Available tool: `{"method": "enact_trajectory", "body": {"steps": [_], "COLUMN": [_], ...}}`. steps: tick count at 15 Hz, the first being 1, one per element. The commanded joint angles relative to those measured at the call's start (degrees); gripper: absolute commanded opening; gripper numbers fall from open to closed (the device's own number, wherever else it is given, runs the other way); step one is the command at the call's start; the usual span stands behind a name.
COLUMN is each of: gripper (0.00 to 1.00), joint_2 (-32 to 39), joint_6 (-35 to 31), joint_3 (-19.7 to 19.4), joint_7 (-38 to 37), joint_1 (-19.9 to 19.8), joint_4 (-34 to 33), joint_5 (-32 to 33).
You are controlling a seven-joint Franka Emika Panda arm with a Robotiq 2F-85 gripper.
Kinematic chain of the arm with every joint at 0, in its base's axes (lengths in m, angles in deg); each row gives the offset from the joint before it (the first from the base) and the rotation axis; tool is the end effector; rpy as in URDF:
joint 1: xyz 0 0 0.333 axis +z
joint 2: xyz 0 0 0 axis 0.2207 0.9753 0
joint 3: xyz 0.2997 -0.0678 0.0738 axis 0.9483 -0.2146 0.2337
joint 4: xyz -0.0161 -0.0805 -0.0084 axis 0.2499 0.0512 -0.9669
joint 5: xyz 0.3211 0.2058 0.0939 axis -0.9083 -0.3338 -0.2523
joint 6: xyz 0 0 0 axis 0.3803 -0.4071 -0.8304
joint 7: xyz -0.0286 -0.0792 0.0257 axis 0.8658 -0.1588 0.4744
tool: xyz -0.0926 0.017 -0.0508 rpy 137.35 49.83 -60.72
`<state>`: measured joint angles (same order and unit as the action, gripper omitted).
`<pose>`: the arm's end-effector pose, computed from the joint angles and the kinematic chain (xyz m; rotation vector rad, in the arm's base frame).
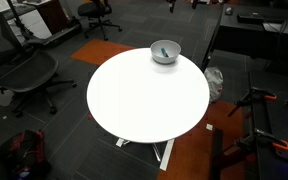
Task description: Take the marker out of the bowl and put it on the table
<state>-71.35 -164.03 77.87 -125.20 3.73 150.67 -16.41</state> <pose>0.5580 -0.1540 0.4031 2.6813 -1.3366 0.2900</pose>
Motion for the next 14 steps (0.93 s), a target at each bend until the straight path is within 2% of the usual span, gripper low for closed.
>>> {"method": "enact_trajectory", "body": {"steps": [1, 14], "gripper": [1.0, 1.0], "joint_2": [3.4, 15.5], "joint_6": [-1.7, -4.5], "joint_3": [-1.4, -4.0], "joint_7": [0.5, 4.7], "joint_1": [0.8, 0.4], "joint_4": [-1.8, -8.0], "joint_5": [-1.7, -8.2]}}
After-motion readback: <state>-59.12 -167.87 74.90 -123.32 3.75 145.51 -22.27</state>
